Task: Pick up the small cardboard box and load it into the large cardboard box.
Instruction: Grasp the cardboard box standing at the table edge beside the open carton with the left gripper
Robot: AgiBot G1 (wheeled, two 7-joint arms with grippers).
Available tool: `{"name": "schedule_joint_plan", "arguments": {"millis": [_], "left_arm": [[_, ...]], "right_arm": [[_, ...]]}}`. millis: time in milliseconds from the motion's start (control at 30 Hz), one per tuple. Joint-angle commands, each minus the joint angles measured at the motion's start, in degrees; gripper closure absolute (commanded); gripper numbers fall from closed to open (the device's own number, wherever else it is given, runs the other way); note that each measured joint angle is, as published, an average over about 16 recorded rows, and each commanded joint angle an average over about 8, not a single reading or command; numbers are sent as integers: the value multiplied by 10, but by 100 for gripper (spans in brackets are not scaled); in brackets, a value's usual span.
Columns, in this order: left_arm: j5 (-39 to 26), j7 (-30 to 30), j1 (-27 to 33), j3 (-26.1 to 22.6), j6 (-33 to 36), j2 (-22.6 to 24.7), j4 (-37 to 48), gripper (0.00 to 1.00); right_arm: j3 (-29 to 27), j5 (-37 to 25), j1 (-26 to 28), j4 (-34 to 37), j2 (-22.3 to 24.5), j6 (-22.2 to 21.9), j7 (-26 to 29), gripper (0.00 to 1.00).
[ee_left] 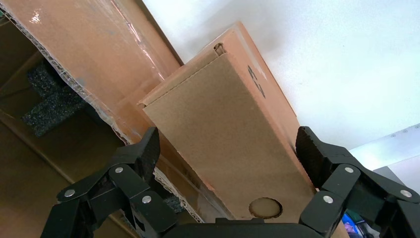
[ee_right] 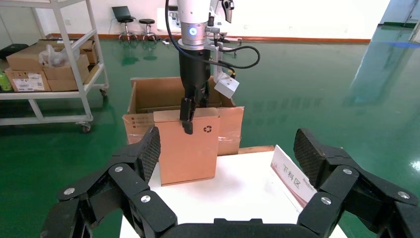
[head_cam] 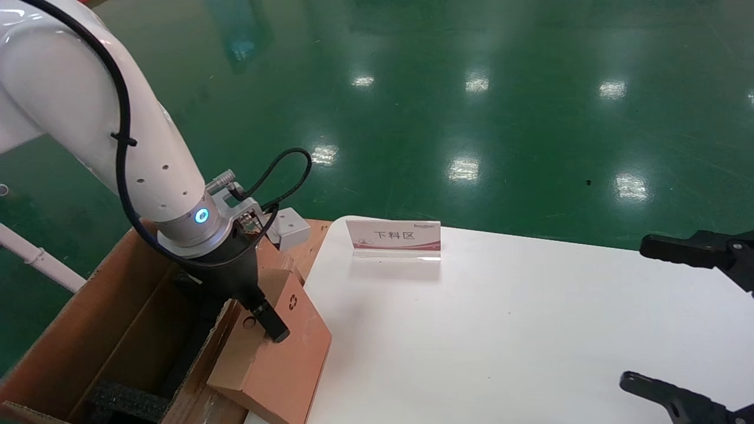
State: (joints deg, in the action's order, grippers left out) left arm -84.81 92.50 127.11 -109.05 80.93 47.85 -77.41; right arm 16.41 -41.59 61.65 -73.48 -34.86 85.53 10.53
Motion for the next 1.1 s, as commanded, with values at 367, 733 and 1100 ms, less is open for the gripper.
{"name": "schedule_joint_plan", "arguments": {"millis": [367,733,1100], "left_arm": [[-2,1,1,1,1,0,0,100],[-2,1,1,1,1,0,-1,100],[-3,1,2,1,1,0,-1,100]], "right_arm": [[0,0,0,0,0,0,0,100],[0,0,0,0,0,0,0,100],[0,0,0,0,0,0,0,100]]}}
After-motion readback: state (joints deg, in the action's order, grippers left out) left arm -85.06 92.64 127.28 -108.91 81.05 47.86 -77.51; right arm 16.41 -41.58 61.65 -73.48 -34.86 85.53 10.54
